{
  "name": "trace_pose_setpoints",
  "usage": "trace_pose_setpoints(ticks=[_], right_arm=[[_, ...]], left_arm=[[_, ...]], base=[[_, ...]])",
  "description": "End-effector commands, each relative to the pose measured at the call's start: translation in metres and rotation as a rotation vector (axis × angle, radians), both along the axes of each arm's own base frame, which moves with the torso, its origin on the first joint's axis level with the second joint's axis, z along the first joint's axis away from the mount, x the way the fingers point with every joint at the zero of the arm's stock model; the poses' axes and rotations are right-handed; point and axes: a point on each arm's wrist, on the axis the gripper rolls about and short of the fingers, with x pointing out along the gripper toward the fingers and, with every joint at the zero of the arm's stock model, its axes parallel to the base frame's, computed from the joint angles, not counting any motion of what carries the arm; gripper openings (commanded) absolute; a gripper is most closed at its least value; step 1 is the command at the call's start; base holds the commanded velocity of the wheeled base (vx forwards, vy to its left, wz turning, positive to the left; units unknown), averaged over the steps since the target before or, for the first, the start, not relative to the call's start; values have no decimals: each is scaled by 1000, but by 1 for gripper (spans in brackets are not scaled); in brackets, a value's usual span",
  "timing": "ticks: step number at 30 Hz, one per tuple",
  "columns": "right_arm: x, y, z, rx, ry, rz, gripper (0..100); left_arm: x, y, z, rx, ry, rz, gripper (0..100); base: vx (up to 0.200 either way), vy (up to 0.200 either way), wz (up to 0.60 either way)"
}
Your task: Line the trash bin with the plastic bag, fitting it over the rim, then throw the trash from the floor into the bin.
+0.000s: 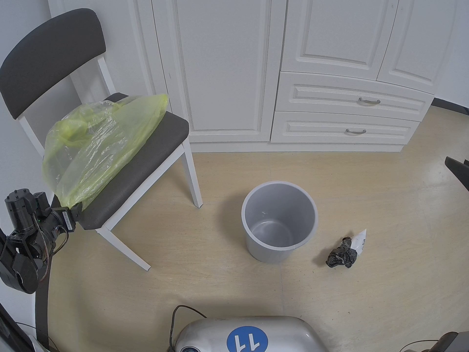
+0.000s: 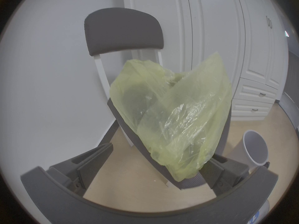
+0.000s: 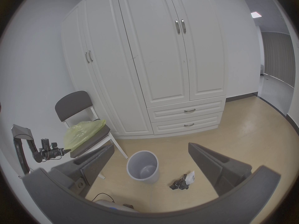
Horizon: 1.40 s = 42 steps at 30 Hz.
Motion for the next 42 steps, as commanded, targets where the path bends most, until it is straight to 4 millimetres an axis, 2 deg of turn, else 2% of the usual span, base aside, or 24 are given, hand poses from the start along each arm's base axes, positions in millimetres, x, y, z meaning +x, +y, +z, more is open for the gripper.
trace_pose_setpoints(ticks=[1,12,15,18,27,28,30,31,36,42], right_arm=[[0,3,-2,-2,7,28,100],[-3,9,-6,-9,18,99,100],[-2,10,-8,-13,25,110,100],[-1,12,-11,-17,40,125,100],[-3,14,-13,-20,40,159,100],[-4,14,-13,-22,40,159,100],[-4,14,-13,-22,40,159,100],[-3,14,-14,-24,46,159,100],[-3,15,-15,-24,47,170,100],[-3,16,-15,-24,49,183,100]], left_arm=[[7,8,-5,-10,-1,27,100],[8,13,22,-7,-216,41,100],[11,16,24,1,-260,46,100],[22,20,20,-7,-264,61,100],[22,21,12,-23,-237,63,100],[26,22,3,-25,-204,65,100],[26,22,3,-25,-204,65,100],[35,25,-13,-27,-156,78,100],[43,30,-14,-30,-167,88,100],[54,37,-1,-37,-245,125,100]], base=[[0,0,0],[0,0,0],[0,0,0],[0,0,0],[0,0,0],[0,0,0],[0,0,0],[0,0,0],[0,0,0],[0,0,0]])
